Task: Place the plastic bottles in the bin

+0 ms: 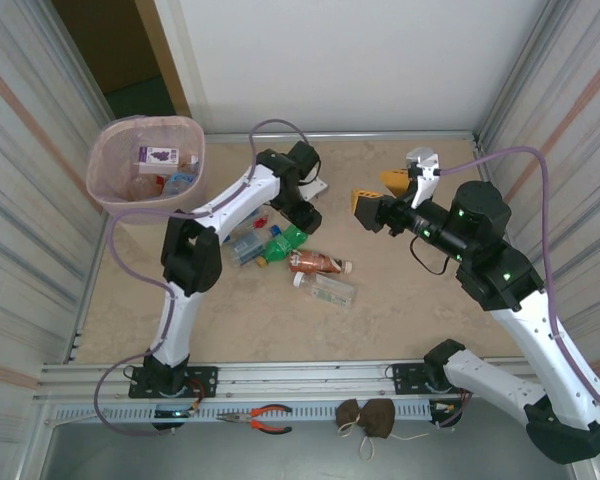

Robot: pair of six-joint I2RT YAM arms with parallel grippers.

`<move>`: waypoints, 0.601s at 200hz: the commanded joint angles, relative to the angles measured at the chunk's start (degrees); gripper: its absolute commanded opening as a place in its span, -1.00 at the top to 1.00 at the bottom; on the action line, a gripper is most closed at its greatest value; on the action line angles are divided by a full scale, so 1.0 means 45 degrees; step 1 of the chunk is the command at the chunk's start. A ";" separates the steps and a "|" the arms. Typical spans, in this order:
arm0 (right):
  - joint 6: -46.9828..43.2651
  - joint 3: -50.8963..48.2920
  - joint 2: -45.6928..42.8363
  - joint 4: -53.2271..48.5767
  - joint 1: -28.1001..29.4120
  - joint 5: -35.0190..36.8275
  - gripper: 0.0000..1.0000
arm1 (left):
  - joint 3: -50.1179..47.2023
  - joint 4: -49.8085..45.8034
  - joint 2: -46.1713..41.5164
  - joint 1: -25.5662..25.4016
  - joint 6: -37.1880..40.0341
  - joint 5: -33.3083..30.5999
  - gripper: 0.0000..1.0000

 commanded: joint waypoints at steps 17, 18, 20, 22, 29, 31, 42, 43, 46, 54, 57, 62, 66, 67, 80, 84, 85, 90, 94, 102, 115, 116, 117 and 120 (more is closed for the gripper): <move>-0.0323 0.0074 -0.0235 -0.0075 -0.0081 0.0223 -0.56 | 0.0364 0.0427 0.0864 -0.0109 0.0359 -0.0154 -0.52; -0.0323 0.0069 -0.0241 -0.0080 -0.0091 0.0213 -0.56 | 0.0359 0.0432 0.0893 -0.0109 0.0362 -0.0151 -0.52; -0.0323 0.0066 -0.0245 -0.0083 -0.0084 0.0216 -0.56 | 0.0371 0.0446 0.0930 -0.0109 0.0364 -0.0159 -0.52; -0.0308 0.0065 -0.0247 -0.0074 -0.0097 0.0222 -0.56 | 0.0364 0.0464 0.0968 -0.0109 0.0374 -0.0166 -0.52; -0.0303 0.0044 -0.0247 -0.0078 -0.0082 0.0235 -0.56 | 0.0377 0.0523 0.1139 -0.0120 0.0404 -0.0205 -0.51; -0.0303 0.0035 -0.0261 -0.0083 -0.0082 0.0241 -0.56 | 0.0375 0.0542 0.1187 -0.0126 0.0413 -0.0231 -0.51; -0.0303 0.0014 -0.0275 -0.0069 -0.0091 0.0243 -0.56 | 0.0359 0.0610 0.1412 -0.0116 0.0460 -0.0320 -0.50; -0.0303 0.0010 -0.0271 -0.0067 -0.0086 0.0253 -0.56 | 0.0357 0.0621 0.1431 -0.0112 0.0471 -0.0322 -0.50; -0.0303 -0.0003 -0.0289 -0.0068 -0.0094 0.0244 -0.56 | 0.0365 0.0641 0.1489 -0.0117 0.0490 -0.0324 -0.51; -0.0303 0.0006 -0.0286 -0.0081 -0.0093 0.0243 -0.56 | 0.0365 0.0704 0.1629 -0.0113 0.0537 -0.0358 -0.50; -0.0303 0.0006 -0.0303 -0.0084 -0.0100 0.0243 -0.56 | 0.0366 0.0720 0.1685 -0.0119 0.0540 -0.0370 -0.50; -0.0303 -0.0013 -0.0305 -0.0072 -0.0094 0.0261 -0.56 | 0.0374 0.0756 0.1769 -0.0131 0.0571 -0.0376 -0.49; -0.0303 -0.0013 -0.0305 -0.0065 -0.0103 0.0263 -0.56 | 0.0356 0.0784 0.1825 -0.0111 0.0562 -0.0396 -0.48; -0.0303 -0.0013 -0.0305 -0.0075 -0.0102 0.0263 -0.56 | 0.0365 0.0787 0.1833 -0.0110 0.0561 -0.0390 -0.48; -0.0303 -0.0008 -0.0325 -0.0088 -0.0106 0.0282 -0.56 | 0.0365 0.0828 0.1987 -0.0114 0.0586 -0.0403 -0.46; -0.0303 -0.0026 -0.0342 -0.0086 -0.0102 0.0292 -0.56 | 0.0364 0.0846 0.2038 -0.0125 0.0585 -0.0437 -0.45; -0.0303 -0.0029 -0.0343 -0.0085 -0.0102 0.0297 -0.56 | 0.0360 0.0847 0.2027 -0.0117 0.0582 -0.0439 -0.45; -0.0303 -0.0037 -0.0369 -0.0103 -0.0106 0.0301 -0.56 | 0.0374 0.0864 0.2086 -0.0119 0.0580 -0.0457 -0.44; -0.0303 -0.0048 -0.0364 -0.0116 -0.0101 0.0328 -0.56 | 0.0364 0.0862 0.2116 -0.0111 0.0576 -0.0462 -0.44; -0.0322 -0.0052 -0.0383 -0.0109 -0.0101 0.0340 -0.56 | 0.0358 0.0866 0.2166 -0.0112 0.0598 -0.0481 -0.44; -0.0323 -0.0084 -0.0403 -0.0124 -0.0120 0.0360 -0.56 | 0.0373 0.0885 0.2232 -0.0110 0.0597 -0.0534 -0.41; -0.0323 -0.0078 -0.0403 -0.0124 -0.0120 0.0360 -0.56 | 0.0364 0.0886 0.2241 -0.0109 0.0598 -0.0537 -0.41; -0.0323 -0.0075 -0.0403 -0.0133 -0.0120 0.0360 -0.56 | 0.0369 0.0887 0.2246 -0.0119 0.0598 -0.0538 -0.41; -0.0323 -0.0089 -0.0418 -0.0125 -0.0120 0.0360 -0.56 | 0.0389 0.0889 0.2240 -0.0117 0.0582 -0.0539 -0.40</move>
